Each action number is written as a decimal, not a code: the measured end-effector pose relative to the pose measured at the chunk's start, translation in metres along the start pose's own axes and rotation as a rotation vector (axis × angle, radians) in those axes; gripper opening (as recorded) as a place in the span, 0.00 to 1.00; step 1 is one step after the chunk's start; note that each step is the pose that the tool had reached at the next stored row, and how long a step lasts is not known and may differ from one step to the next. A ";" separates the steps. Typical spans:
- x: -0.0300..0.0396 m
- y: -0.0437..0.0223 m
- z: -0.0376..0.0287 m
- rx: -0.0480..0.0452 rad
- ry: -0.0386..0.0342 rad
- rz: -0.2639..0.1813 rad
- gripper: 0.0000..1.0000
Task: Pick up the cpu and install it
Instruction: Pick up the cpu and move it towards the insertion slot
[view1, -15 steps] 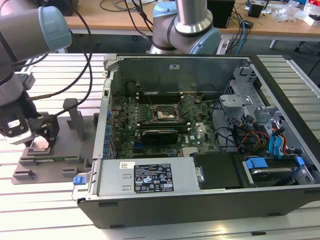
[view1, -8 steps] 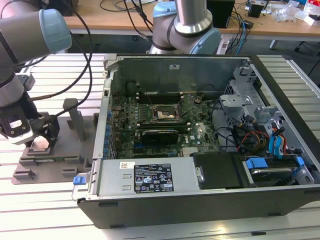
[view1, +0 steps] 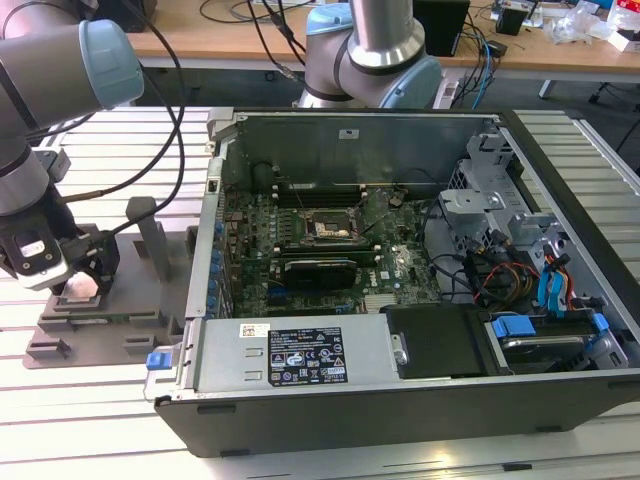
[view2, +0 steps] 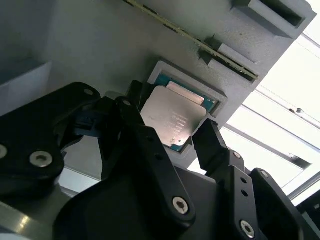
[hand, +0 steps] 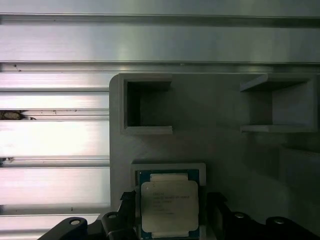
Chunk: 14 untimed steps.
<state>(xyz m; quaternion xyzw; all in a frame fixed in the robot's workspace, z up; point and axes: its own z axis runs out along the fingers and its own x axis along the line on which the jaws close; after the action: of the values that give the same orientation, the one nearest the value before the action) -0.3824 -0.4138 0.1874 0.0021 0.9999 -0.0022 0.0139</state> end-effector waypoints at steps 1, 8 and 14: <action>0.0002 0.0001 -0.0001 0.0001 0.0006 0.000 0.66; 0.0000 0.0000 0.0003 0.0000 0.0001 0.000 0.55; -0.0001 0.0001 -0.0017 -0.0003 -0.0006 0.000 0.55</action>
<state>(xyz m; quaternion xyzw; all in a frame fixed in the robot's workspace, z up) -0.3823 -0.4136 0.1891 0.0021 0.9999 -0.0020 0.0143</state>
